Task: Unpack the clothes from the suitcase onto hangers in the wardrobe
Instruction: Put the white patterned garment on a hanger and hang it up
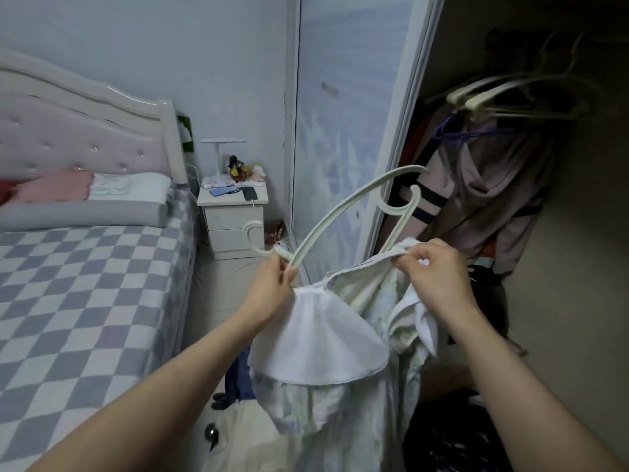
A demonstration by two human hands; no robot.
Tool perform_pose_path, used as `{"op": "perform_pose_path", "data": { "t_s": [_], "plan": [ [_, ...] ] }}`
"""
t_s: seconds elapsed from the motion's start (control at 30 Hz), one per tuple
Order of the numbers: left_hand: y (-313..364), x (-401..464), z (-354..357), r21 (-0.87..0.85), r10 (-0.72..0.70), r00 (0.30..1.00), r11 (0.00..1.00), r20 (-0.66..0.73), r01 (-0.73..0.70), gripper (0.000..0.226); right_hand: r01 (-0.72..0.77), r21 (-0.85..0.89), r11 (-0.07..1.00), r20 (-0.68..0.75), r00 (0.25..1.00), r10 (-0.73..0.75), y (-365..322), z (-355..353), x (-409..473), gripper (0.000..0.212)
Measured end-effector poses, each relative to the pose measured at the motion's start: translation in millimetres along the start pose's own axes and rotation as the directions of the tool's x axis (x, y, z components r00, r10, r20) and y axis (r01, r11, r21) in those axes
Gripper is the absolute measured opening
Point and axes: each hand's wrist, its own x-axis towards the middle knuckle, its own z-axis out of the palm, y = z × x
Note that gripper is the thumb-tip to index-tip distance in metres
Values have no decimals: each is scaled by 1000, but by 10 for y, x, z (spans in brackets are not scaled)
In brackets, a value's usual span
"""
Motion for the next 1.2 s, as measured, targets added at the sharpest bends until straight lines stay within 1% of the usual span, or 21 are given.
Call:
{"op": "perform_pose_path", "data": {
  "t_s": [0.07, 0.1, 0.13, 0.2, 0.23, 0.27, 0.37, 0.4, 0.47, 0.53, 0.6, 0.7, 0.77, 0.8, 0.83, 0.9, 0.97, 1.03, 1.1, 1.13, 1.2],
  "plan": [
    [-77, -14, 1, 11, -44, 996, 999, 80, 43, 10, -30, 109, 994, 28, 999, 27, -6, -29, 20, 8],
    [-106, 0, -33, 17, -38, 995, 999, 95, 37, 10, -38, 128, 991, 47, 998, 32, 19, -59, 51, 7],
    [-120, 17, -92, 28, -2, 996, 1000, 92, -1, 13, -44, 104, 994, 70, 997, 37, 63, -99, 87, 9],
    [-120, 71, -263, 74, 104, 991, 991, 88, -110, 26, -49, -6, 999, 142, 989, 50, 162, -174, 139, 14],
    [-117, 100, -352, 109, 154, 983, 980, 101, -165, 28, -55, -32, 998, 165, 985, 60, 211, -201, 148, 16],
    [-120, 133, -430, 151, 200, 972, 964, 121, -217, 24, -73, -13, 997, 156, 985, 74, 262, -228, 153, 18],
    [-129, 181, -602, 286, 303, 936, 894, 178, -344, 10, -166, 174, 971, 68, 985, 156, 329, -298, 170, 19],
    [-127, 198, -626, 326, 332, 921, 864, 204, -384, 7, -181, 203, 962, 59, 983, 173, 335, -303, 191, 17],
    [-105, 239, -641, 441, 369, 897, 782, 243, -441, 23, -196, 199, 960, 55, 981, 188, 341, -270, 242, 11],
    [-60, 278, -629, 554, 391, 892, 701, 227, -448, 18, -207, 186, 961, 40, 978, 203, 311, -221, 271, 9],
    [8, 300, -624, 614, 424, 885, 650, 195, -447, 14, -165, 121, 979, -3, 986, 166, 302, -182, 294, 10],
    [113, 349, -681, 666, 472, 873, 612, 124, -426, 14, -39, -117, 992, -61, 998, 32, 279, -169, 286, 10],
    [211, 396, -747, 705, 508, 858, 580, 77, -407, 22, 37, -295, 955, -38, 998, -51, 296, -137, 267, 14],
    [278, 414, -776, 728, 532, 844, 553, 65, -405, 25, 54, -355, 933, -16, 998, -64, 301, -117, 250, 15],
    [340, 422, -792, 753, 557, 828, 519, 61, -404, 27, 61, -389, 919, 6, 998, -64, 291, -99, 233, 15],
    [417, 443, -791, 795, 596, 799, 448, 76, -410, 27, 82, -394, 916, 29, 997, -77, 251, -78, 229, 16],
    [460, 462, -791, 816, 612, 786, 410, 86, -408, 26, 110, -419, 901, 29, 994, -108, 197, -69, 260, 18],
    [478, 516, -824, 811, 608, 792, 436, 55, -391, 26, 101, -522, 847, 37, 995, -96, 184, -92, 291, 19],
    [504, 556, -888, 796, 603, 797, 477, 11, -372, 26, 75, -617, 783, 55, 997, -53, 240, -116, 317, 18],
    [522, 562, -911, 792, 605, 797, 487, -3, -367, 26, 50, -632, 773, 51, 998, -23, 269, -132, 327, 16],
    [572, 541, -918, 804, 622, 783, 471, -11, -362, 26, -21, -616, 787, 39, 998, 57, 296, -158, 348, 10]
  ]
}}
